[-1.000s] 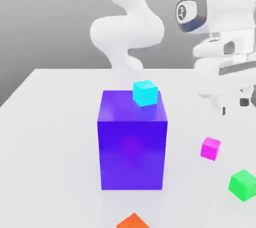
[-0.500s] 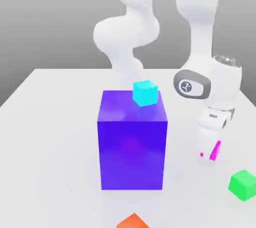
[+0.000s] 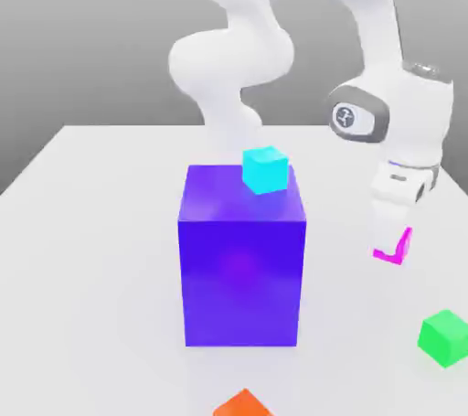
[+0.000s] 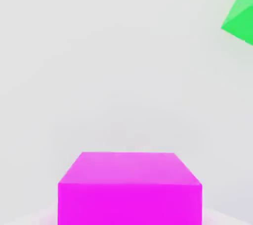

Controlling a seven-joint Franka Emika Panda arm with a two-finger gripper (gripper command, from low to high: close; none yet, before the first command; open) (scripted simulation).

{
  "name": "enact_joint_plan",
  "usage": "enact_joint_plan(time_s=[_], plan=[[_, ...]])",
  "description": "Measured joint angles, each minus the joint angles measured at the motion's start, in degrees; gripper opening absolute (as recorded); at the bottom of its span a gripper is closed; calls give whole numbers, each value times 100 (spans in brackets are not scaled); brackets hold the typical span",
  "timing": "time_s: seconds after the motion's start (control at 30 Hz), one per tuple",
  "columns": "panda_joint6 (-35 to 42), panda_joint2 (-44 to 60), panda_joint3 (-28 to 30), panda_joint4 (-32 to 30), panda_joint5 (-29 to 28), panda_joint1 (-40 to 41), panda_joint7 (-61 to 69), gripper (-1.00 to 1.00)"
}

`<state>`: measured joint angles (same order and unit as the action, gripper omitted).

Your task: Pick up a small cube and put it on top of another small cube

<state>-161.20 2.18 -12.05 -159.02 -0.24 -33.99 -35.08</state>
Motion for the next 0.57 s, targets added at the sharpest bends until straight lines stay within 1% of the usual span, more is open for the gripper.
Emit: enact_joint_plan(time_s=[0.3,0.37,0.43,0.47,0.57], plan=[[1190,644,288,1821,-204,422,193,-100],[1017,973,360,1972,-317,417,137,-100],[682,1368,445,2028,-448,368,49,-100],[531,1536,483,2044,-503,342,10,100],[531,1536,483,2044,-503,342,10,100]])
